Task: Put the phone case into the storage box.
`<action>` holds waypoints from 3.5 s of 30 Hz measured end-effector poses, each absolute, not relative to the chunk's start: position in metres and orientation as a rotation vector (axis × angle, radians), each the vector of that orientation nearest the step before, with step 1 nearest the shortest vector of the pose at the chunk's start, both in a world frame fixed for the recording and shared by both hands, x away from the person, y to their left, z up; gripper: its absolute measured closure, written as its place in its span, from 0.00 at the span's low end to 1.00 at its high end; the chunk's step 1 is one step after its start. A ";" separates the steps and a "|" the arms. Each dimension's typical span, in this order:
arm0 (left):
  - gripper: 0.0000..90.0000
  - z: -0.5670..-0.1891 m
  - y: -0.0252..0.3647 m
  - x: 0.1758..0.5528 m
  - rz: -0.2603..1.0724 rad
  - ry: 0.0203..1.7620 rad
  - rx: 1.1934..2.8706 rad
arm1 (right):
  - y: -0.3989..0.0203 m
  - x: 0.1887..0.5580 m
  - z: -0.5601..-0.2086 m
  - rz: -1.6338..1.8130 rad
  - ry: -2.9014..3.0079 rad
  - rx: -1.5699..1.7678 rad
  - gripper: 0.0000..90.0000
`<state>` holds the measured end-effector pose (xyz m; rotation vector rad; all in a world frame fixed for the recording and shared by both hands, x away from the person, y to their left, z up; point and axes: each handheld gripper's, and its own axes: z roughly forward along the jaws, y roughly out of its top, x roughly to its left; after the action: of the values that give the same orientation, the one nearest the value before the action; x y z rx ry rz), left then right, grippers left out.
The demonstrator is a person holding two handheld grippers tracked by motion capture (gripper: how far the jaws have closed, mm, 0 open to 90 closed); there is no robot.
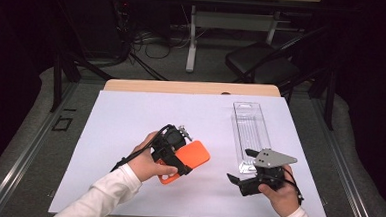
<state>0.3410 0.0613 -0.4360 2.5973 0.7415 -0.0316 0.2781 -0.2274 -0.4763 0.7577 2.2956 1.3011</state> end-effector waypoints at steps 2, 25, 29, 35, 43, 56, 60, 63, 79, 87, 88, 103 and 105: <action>0.18 -0.434 0.061 0.341 -0.035 0.741 2.605 | -0.223 0.280 -0.473 1.293 2.313 0.740 0.04; 0.18 -0.427 0.056 0.339 -0.027 0.710 2.677 | -0.187 0.284 -0.455 1.098 2.396 0.578 0.00; 0.18 -0.427 0.055 0.340 -0.024 0.714 2.680 | -0.185 0.280 -0.452 1.045 2.386 0.506 0.04; 0.18 -0.425 0.053 0.340 -0.031 0.703 2.681 | -0.181 0.272 -0.449 0.997 2.341 0.393 0.16; 0.18 -0.424 0.050 0.339 -0.030 0.704 2.685 | -0.175 0.263 -0.449 0.876 2.272 0.234 0.21; 0.18 -0.423 0.046 0.341 -0.030 0.701 2.686 | -0.172 0.261 -0.451 0.761 2.240 0.133 0.29; 0.18 -0.423 0.045 0.342 -0.035 0.699 2.688 | -0.172 0.261 -0.451 0.759 2.232 0.105 0.30; 0.18 -0.423 0.044 0.342 -0.038 0.697 2.688 | -0.172 0.261 -0.451 0.738 2.235 0.064 0.36; 0.18 -0.422 0.026 0.341 -0.073 0.648 2.685 | -0.165 0.254 -0.468 0.607 2.080 -0.227 0.45; 0.18 -0.423 0.020 0.340 -0.085 0.637 2.690 | -0.164 0.255 -0.472 0.553 2.065 -0.277 0.46; 0.18 -0.423 0.019 0.340 -0.085 0.635 2.692 | -0.164 0.255 -0.473 0.553 2.064 -0.279 0.47; 0.18 -0.424 0.010 0.341 -0.129 0.619 2.693 | -0.161 0.255 -0.475 0.531 2.052 -0.295 0.49; 0.18 -0.424 0.009 0.341 -0.137 0.617 2.692 | -0.160 0.255 -0.474 0.521 2.044 -0.317 0.49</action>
<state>0.3407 0.0091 -0.4241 2.6918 0.6168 -0.1373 0.2549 -0.1602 -0.4736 -0.3173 2.0444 0.5208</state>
